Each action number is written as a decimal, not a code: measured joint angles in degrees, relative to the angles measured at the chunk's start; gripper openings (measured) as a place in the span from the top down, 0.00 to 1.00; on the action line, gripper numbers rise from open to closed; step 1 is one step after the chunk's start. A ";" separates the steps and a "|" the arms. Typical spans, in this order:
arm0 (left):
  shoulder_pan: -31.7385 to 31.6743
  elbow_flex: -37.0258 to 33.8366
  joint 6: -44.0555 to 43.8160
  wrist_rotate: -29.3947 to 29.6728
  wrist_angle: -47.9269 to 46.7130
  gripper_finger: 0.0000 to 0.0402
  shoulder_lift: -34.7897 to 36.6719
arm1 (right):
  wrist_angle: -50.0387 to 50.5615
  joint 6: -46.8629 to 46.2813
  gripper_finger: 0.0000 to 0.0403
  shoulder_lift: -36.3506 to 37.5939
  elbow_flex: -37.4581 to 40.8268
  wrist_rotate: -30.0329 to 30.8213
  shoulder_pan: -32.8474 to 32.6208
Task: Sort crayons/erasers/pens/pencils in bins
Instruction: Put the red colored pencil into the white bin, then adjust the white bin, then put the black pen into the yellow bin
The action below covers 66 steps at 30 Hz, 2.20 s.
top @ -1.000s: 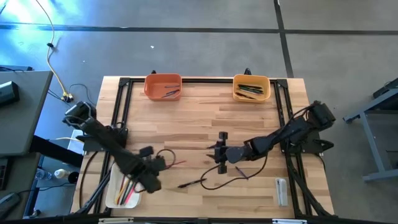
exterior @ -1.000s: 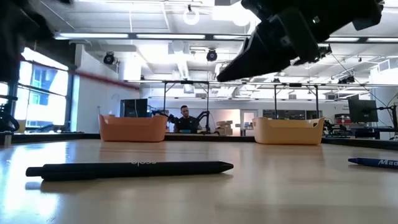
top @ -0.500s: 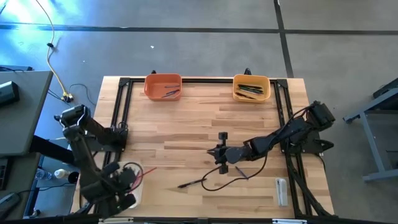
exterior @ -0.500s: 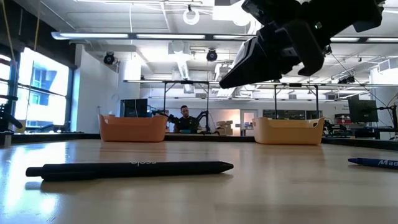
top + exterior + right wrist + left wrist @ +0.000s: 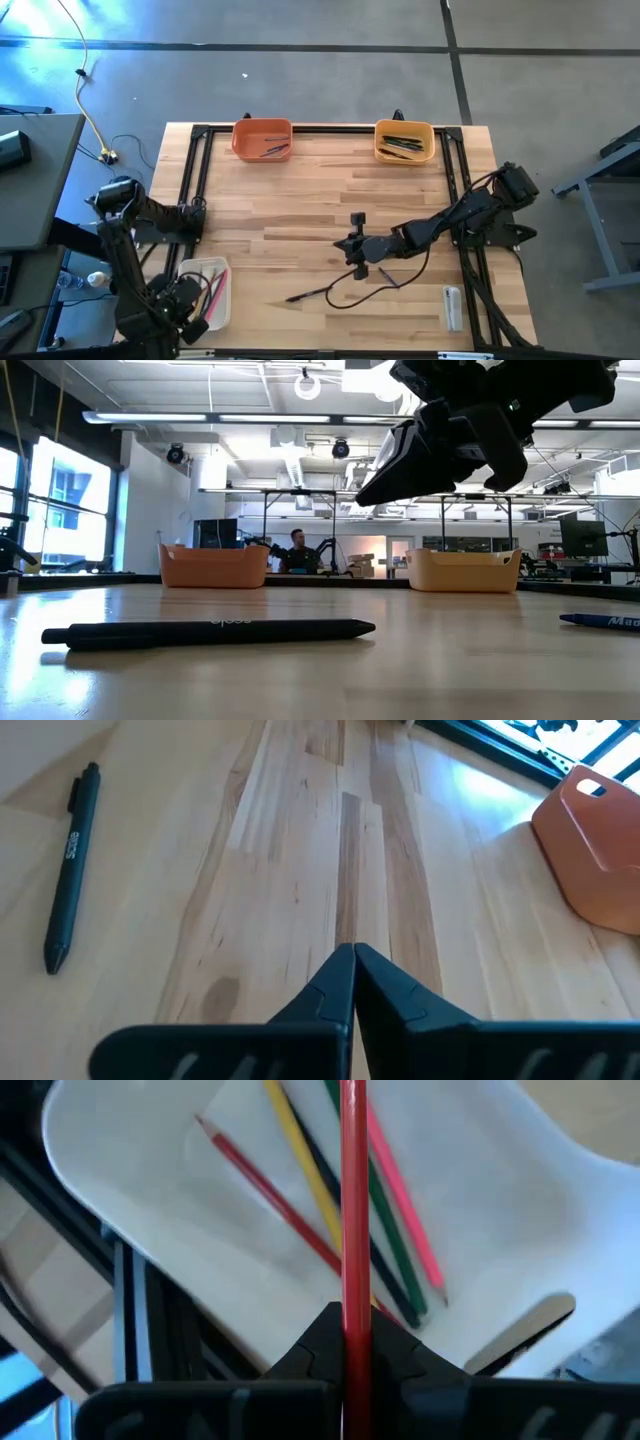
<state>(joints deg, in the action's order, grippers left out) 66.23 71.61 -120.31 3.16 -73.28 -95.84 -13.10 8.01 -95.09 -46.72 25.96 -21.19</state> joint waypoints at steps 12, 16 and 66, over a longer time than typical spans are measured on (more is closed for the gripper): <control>0.94 0.99 -6.63 0.50 0.00 0.98 -0.98 | 0.82 1.05 1.00 -0.02 0.00 -2.41 -0.08; -0.08 0.99 -6.04 0.48 0.00 0.91 -0.98 | 1.19 0.92 1.00 -0.02 0.00 -2.41 -0.15; -17.37 -12.41 43.06 9.14 10.27 1.00 7.16 | -7.89 -1.55 1.00 0.29 8.22 -7.33 0.15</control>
<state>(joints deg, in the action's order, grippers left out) 48.86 59.20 -77.26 12.30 -63.01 -88.68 -21.00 6.46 -94.80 -38.50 18.63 -21.04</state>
